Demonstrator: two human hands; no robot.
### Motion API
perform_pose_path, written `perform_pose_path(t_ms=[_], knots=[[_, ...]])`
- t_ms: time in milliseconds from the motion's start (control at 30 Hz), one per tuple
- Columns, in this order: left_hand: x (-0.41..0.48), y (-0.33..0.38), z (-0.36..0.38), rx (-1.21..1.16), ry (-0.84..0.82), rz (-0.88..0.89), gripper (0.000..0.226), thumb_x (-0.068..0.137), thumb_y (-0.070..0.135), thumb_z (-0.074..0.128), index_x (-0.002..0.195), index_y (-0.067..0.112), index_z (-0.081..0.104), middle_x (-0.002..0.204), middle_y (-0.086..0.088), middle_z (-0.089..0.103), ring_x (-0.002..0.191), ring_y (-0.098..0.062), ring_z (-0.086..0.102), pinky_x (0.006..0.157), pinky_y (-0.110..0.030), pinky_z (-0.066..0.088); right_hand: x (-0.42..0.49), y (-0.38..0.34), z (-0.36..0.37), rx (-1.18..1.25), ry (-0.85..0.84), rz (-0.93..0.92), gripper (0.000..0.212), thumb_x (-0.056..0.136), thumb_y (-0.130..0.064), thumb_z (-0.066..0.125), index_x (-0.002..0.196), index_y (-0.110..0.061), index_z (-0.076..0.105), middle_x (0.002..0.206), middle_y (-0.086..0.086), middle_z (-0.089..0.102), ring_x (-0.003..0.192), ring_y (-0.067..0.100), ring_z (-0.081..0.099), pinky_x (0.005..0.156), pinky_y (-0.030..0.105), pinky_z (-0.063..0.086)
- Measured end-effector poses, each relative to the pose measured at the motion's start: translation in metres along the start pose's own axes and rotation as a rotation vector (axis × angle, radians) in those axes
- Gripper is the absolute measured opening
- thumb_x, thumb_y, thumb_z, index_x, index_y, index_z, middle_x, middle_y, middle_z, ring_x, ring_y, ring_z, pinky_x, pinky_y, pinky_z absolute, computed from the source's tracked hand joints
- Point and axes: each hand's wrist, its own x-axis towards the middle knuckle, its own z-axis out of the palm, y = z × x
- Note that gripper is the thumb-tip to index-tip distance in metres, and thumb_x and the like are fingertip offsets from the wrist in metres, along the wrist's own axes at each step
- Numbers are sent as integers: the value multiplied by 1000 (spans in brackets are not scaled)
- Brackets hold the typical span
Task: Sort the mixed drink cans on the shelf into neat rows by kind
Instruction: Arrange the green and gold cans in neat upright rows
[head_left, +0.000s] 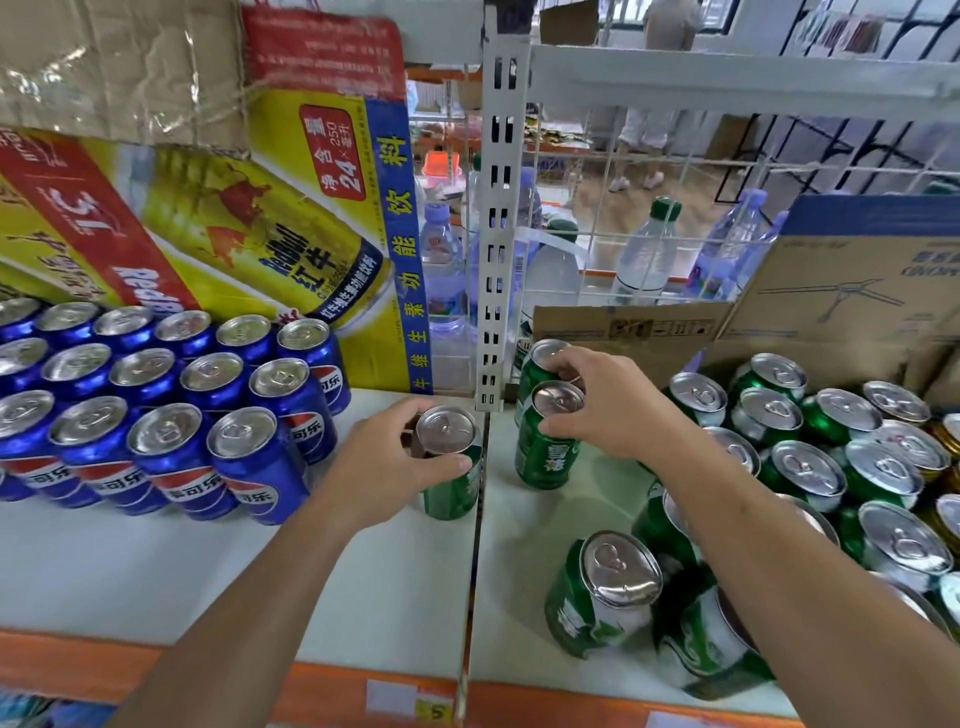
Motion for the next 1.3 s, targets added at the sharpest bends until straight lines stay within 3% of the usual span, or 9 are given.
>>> perform_pose_path(t_ms=[100,200,267,400,567,767,900,1033,1300], knots=[[2,-1,1,5,-1,5,43,71,36,82,106,39,59,101,19,66,96,-3,60,83,-33,56,-8,-2,-2,0,51,11,57,81,-37,75,131,-20,53,117,-4,59,95,10,49,81,23,37],[1,-4,1,-16,-2,5,43,72,34,82,107,40,58,102,19,65,100,-5,60,82,-30,55,-22,-8,-9,-10,95,-13,27,86,-39,67,95,-14,64,87,-1,64,79,20,58,70,31,49],[0,-6,2,-23,6,11,42,72,33,82,106,40,58,103,19,66,101,-4,60,83,-29,54,-33,-13,-15,-33,-25,-13,30,84,-41,69,84,-11,64,79,3,65,75,22,60,69,33,51],[-2,-6,5,-13,26,15,41,74,32,81,105,41,56,105,19,64,102,-5,59,85,-29,52,-57,-25,-20,-186,-395,32,52,68,-62,75,97,-21,63,88,-4,63,78,15,61,72,34,55],[-9,4,9,40,62,100,40,69,33,84,95,44,56,97,24,63,95,-1,59,80,-26,52,-78,-37,-17,-405,-556,79,73,61,-63,79,115,-22,54,104,-4,57,96,17,56,79,33,51],[-12,9,11,54,66,106,37,68,33,85,93,43,59,94,23,65,92,-1,60,80,-28,54,-78,-31,-15,-335,-379,39,47,67,-42,78,96,-9,63,88,7,64,66,20,53,55,35,44],[-11,10,12,64,37,86,36,68,35,85,97,39,64,93,20,68,91,-3,62,78,-26,53,-72,-28,-16,-253,-274,-46,30,67,-31,77,92,-17,67,89,3,63,83,24,59,68,43,56],[-12,11,14,57,21,70,37,66,35,85,101,31,70,91,18,71,89,-2,63,79,-29,54,-65,-32,-9,-233,-214,-84,42,71,-27,76,110,-15,68,104,4,61,101,23,53,80,42,55],[-16,17,8,24,28,78,37,67,32,85,102,31,71,92,17,71,90,-3,64,82,-32,55,-52,-33,2,-186,-168,-119,59,79,-20,73,132,-20,48,117,-1,48,102,18,49,76,27,45]])
